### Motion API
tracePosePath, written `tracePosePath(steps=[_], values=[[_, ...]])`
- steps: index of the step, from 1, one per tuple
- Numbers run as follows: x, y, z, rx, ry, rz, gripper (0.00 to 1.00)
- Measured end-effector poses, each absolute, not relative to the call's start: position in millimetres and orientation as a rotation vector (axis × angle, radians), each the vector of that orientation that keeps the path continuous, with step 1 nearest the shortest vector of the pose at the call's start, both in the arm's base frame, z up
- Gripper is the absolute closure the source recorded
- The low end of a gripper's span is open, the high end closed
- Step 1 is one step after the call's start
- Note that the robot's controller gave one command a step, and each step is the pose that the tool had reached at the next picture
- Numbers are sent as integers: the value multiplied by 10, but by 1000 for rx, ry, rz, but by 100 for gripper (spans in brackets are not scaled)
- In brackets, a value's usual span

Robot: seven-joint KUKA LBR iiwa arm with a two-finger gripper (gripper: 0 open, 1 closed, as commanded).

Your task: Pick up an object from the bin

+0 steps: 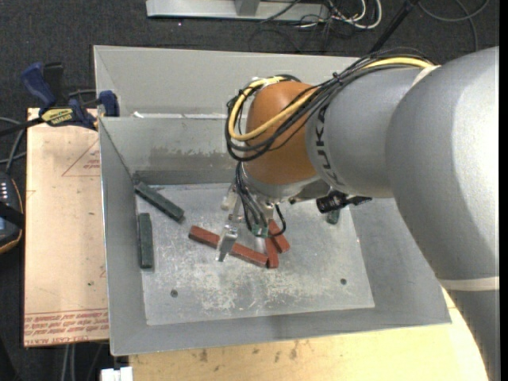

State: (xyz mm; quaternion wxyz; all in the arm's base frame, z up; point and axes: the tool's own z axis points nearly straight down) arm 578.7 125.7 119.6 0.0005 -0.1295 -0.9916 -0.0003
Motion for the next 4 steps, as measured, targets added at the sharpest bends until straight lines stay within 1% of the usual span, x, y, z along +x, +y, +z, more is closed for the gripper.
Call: tracePosePath(steps=[1, 2, 4], values=[[5821, 1310, 748, -300, -3134, -4, 0], [5800, 1327, 803, -690, -3084, -21, 100], [5797, 1325, 822, -689, -3083, -18, 100]])
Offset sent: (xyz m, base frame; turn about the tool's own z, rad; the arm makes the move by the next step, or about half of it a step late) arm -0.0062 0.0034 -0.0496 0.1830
